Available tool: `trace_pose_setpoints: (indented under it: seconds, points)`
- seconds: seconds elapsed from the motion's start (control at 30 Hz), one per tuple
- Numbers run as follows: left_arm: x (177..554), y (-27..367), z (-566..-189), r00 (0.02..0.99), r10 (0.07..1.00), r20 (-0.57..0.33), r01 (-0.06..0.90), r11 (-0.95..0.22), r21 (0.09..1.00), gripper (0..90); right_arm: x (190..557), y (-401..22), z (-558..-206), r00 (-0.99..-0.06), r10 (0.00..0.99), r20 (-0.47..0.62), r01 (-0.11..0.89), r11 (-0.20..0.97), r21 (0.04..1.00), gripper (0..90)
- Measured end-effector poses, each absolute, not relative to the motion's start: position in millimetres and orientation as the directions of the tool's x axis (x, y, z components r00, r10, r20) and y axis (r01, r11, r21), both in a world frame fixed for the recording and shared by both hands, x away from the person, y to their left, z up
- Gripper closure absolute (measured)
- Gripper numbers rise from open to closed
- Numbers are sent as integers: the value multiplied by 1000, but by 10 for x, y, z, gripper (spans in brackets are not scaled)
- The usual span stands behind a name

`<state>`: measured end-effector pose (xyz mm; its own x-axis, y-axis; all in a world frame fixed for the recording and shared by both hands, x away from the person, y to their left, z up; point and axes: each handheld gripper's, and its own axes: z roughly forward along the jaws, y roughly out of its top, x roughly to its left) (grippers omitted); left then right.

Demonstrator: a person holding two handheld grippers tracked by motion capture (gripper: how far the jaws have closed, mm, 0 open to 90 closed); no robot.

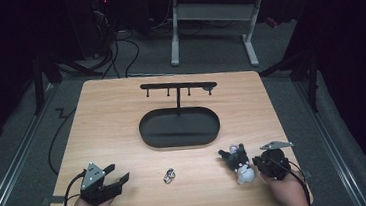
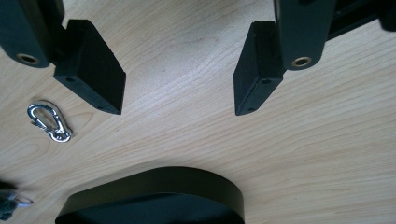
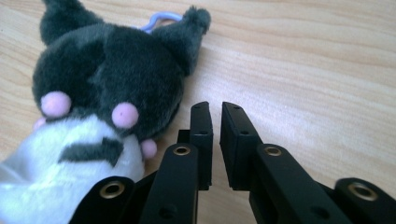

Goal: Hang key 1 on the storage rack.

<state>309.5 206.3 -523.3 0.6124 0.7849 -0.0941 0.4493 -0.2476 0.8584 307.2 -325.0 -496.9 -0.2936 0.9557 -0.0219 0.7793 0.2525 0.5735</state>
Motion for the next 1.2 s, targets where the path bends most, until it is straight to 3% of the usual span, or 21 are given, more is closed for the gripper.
trace_pose_setpoints:
  seconds: [0.57, 1.2]
  points:
    - [3106, 2043, -5256, 627, 772, -106, 459, -255, 851, 349, 3076, -3181, -4797, -386, 916, -109, 836, 397, 378, 733]
    - [3105, 2029, -5259, 641, 759, -113, 462, -264, 847, 348, 3135, -3098, -4520, -429, 902, -49, 877, 429, 219, 605]
